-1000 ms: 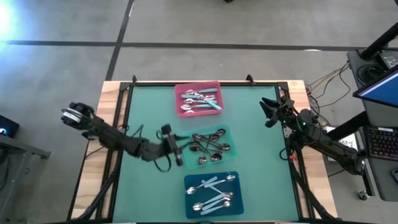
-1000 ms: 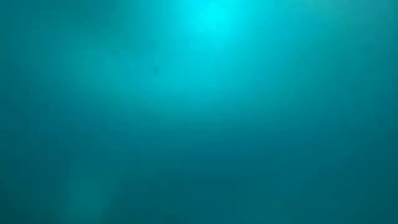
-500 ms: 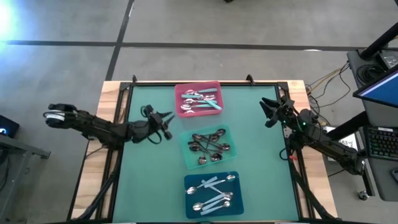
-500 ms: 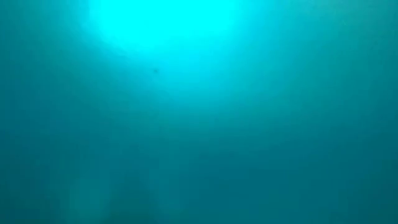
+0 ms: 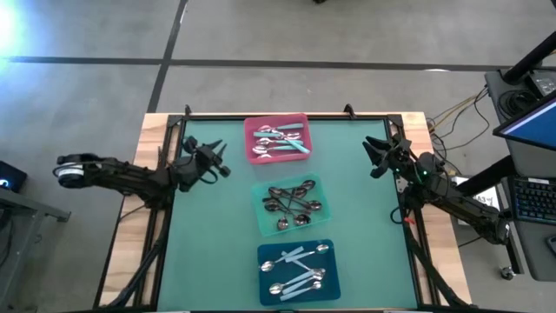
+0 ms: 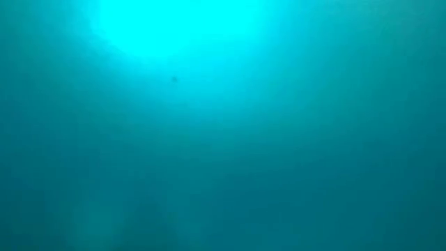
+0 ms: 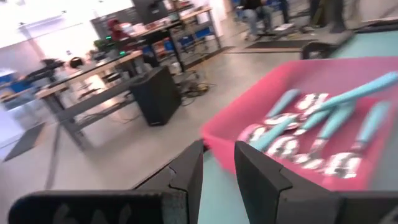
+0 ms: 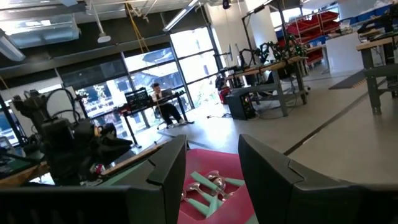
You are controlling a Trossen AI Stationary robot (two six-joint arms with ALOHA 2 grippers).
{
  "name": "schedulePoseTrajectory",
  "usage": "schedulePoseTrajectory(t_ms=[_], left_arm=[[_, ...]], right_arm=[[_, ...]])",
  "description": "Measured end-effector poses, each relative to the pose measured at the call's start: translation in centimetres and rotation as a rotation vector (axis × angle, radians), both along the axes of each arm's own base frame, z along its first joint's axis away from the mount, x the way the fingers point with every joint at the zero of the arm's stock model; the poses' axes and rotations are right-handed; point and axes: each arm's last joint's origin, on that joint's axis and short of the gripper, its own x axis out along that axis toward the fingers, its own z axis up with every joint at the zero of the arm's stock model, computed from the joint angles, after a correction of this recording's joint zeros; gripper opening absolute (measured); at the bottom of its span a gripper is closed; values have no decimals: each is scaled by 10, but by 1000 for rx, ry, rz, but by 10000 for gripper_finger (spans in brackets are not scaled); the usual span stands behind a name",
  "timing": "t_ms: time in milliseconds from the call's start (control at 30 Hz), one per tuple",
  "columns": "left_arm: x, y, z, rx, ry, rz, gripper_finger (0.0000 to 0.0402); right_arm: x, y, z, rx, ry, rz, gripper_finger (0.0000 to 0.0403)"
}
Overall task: Sort silverware by color (type)
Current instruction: Return to Home Position
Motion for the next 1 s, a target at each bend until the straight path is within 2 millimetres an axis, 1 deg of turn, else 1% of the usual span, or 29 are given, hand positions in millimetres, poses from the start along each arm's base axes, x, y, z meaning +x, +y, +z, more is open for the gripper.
schedulePoseTrajectory(t_ms=[133,233,400,533,1000], left_arm=[[-14,7,-8,-7,-48,70,77],[-15,8,-7,-5,-62,80,77],[-13,9,-4,40,-8,71,77],[-15,9,-5,41,24,69,77],[-38,1,15,54,-51,71,77]], right_arm=[[0,0,0,0,0,0,139],[0,0,0,0,0,0,139],[0,0,0,0,0,0,139],[0,0,0,-1,0,0,139],[0,0,0,0,0,0,139]])
